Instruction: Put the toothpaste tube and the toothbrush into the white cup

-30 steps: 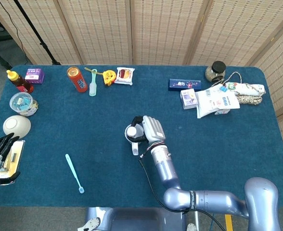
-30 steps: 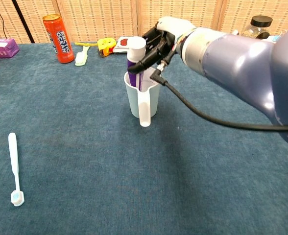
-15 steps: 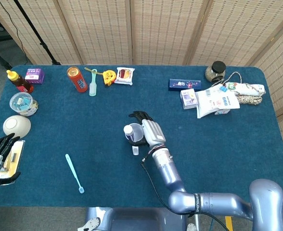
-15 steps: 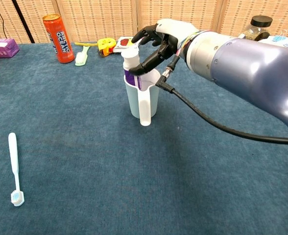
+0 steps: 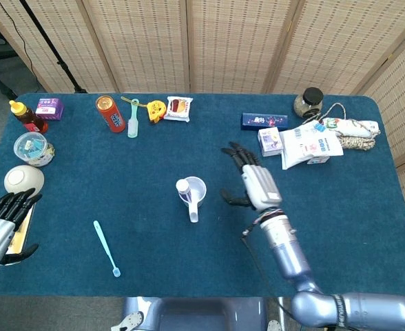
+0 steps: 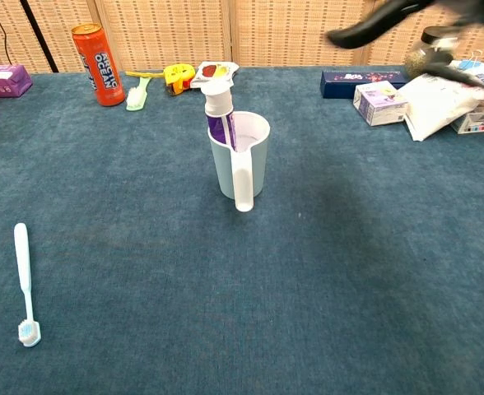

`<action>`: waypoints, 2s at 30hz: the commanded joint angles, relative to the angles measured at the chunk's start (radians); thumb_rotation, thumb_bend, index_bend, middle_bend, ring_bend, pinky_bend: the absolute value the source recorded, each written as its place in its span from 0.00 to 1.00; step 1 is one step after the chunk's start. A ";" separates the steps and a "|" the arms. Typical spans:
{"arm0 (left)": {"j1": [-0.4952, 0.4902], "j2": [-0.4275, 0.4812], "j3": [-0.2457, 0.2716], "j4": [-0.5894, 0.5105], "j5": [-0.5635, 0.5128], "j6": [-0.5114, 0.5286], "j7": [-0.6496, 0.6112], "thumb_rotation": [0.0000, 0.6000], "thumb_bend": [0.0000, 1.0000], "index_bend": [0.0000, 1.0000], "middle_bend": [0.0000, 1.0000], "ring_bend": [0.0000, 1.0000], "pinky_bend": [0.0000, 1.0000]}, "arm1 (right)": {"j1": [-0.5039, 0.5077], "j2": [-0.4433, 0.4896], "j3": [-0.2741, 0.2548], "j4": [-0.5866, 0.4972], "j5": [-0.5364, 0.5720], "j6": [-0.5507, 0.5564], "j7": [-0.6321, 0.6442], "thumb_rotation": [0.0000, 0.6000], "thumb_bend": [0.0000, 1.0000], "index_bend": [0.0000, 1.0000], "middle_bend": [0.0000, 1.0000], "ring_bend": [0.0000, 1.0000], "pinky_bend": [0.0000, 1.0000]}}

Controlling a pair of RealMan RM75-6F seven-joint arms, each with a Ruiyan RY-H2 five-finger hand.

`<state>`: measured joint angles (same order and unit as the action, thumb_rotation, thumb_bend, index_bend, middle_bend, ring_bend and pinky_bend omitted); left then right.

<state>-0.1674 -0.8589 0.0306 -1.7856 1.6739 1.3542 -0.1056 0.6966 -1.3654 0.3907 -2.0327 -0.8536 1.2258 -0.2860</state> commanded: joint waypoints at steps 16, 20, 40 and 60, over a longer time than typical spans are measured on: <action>-0.137 -0.177 0.049 0.355 0.385 0.098 -0.016 1.00 0.20 0.00 0.00 0.00 0.00 | -0.403 0.232 -0.318 0.599 -0.519 0.159 0.391 1.00 0.00 0.00 0.00 0.00 0.00; -0.203 -0.231 0.093 0.441 0.446 0.069 -0.134 1.00 0.21 0.00 0.00 0.00 0.00 | -0.486 0.216 -0.348 0.581 -0.496 0.217 0.348 1.00 0.00 0.00 0.00 0.00 0.00; -0.357 -0.400 0.154 0.620 0.434 -0.140 -0.073 1.00 0.28 0.15 0.00 0.00 0.00 | -0.581 0.216 -0.310 0.510 -0.489 0.287 0.334 1.00 0.00 0.00 0.00 0.00 0.00; -0.356 -0.529 0.200 0.693 0.340 -0.179 -0.003 1.00 0.36 0.27 0.00 0.00 0.00 | -0.598 0.219 -0.288 0.498 -0.512 0.268 0.356 1.00 0.00 0.00 0.00 0.00 0.00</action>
<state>-0.5242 -1.3859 0.2296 -1.0947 2.0158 1.1732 -0.1095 0.0989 -1.1467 0.1026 -1.5341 -1.3654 1.4940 0.0699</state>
